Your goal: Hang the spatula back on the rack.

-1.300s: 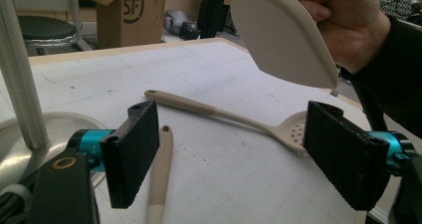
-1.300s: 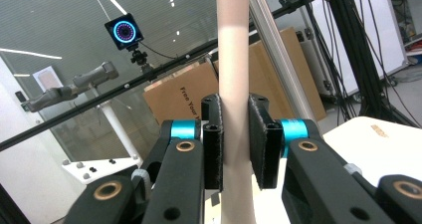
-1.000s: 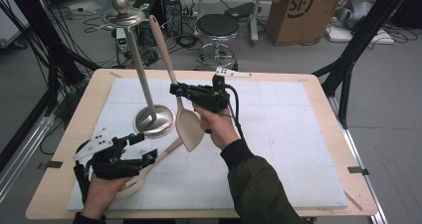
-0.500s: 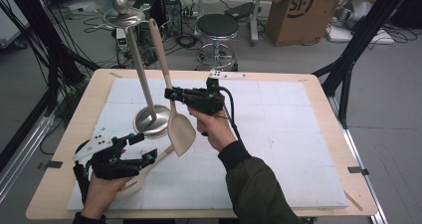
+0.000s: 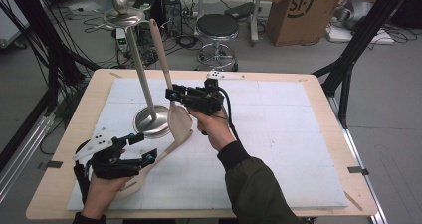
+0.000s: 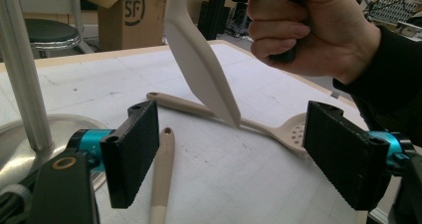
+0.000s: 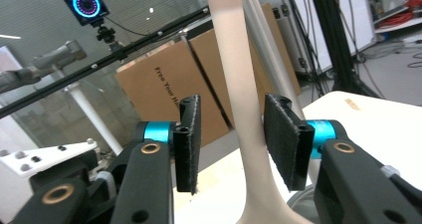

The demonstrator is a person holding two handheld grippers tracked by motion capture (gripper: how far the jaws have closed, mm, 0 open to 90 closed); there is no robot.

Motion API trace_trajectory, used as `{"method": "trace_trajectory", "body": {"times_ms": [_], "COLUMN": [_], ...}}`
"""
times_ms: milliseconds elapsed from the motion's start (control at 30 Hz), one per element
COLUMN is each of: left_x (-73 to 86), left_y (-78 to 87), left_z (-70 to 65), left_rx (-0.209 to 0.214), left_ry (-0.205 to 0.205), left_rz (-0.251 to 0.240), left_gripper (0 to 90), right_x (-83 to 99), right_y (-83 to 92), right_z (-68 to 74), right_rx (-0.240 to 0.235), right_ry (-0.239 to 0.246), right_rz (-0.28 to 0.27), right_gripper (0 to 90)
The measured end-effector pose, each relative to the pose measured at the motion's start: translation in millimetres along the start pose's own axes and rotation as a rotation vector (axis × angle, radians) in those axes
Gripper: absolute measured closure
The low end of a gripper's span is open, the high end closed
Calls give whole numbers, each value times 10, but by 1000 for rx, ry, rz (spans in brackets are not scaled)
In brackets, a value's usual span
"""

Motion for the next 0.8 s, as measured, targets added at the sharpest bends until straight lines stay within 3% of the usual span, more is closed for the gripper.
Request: {"method": "trace_trajectory", "body": {"times_ms": [200,567,800], "left_x": [7,26,14], "left_y": [30,79,79], "left_z": [10,15,14], "left_rx": [-9,-23,-18], "left_ry": [1,6,6], "left_rz": [-2,-4,-9], "left_gripper": [231,230,231], "right_x": [-25,-153,-256], "right_y": [24,111,132], "right_z": [-16,-5,34], "right_rx": [36,58,75], "right_ry": [10,29,42], "right_rz": [-26,-88,-165], "right_gripper": [536,537,553]}}
Point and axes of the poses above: each handheld gripper's, and its own axes: y roughly backward along the jaws, x roughly out of its underside, z roughly to its left, the point moved 3 cm from there along -y, roughly forward along the jaws, and after that the axes turned 14 degrees about x, right-handed, at the moved point
